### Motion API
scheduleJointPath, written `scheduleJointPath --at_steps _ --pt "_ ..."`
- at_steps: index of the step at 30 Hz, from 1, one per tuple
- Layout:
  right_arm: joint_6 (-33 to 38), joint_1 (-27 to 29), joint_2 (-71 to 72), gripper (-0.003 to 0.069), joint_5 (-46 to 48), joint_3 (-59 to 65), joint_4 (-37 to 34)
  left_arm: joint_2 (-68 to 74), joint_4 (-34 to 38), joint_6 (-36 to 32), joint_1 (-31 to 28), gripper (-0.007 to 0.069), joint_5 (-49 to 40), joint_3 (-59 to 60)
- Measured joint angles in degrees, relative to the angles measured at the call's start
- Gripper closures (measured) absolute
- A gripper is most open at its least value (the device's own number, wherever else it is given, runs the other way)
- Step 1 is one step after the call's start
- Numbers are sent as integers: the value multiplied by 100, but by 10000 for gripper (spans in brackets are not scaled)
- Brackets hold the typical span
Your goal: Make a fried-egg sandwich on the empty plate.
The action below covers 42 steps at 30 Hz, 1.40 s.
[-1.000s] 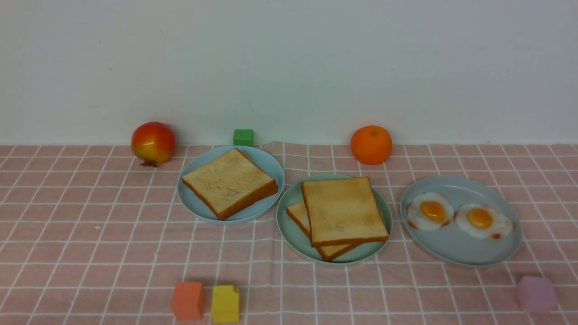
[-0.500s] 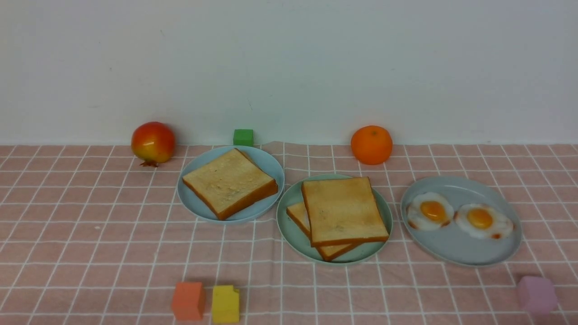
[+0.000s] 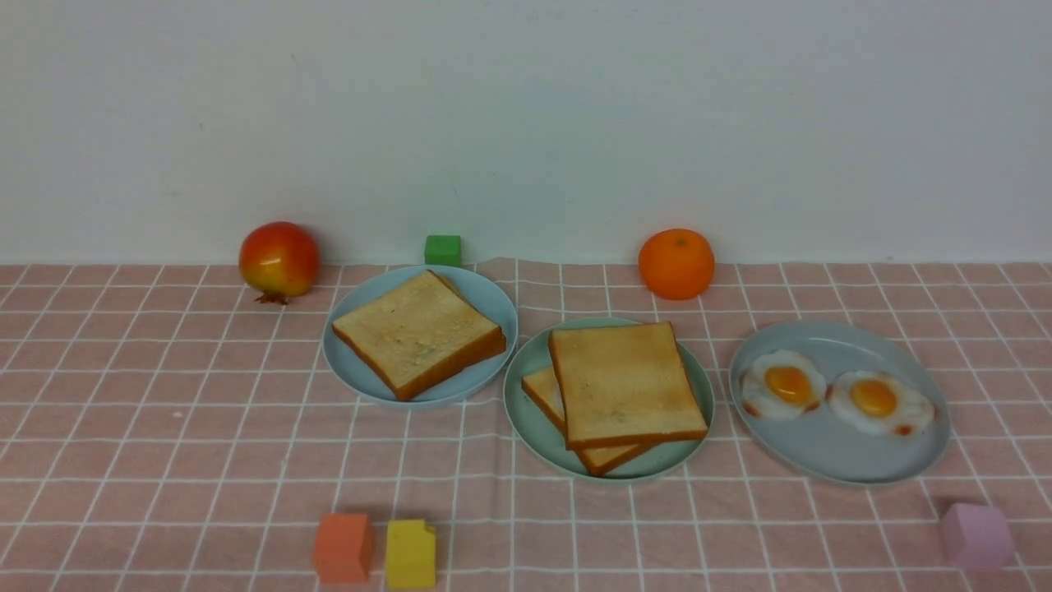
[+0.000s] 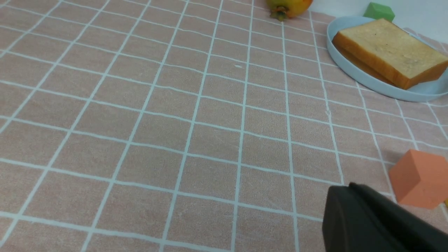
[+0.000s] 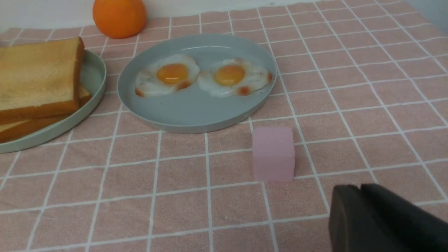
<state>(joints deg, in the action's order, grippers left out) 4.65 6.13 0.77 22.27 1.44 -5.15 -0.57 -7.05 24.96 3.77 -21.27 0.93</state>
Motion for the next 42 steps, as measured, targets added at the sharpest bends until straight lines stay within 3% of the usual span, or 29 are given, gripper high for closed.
scheduleJointPath --at_steps 42 --pt "0 0 0 524 24 -10 0 0 0 -5 0 569 0 0"
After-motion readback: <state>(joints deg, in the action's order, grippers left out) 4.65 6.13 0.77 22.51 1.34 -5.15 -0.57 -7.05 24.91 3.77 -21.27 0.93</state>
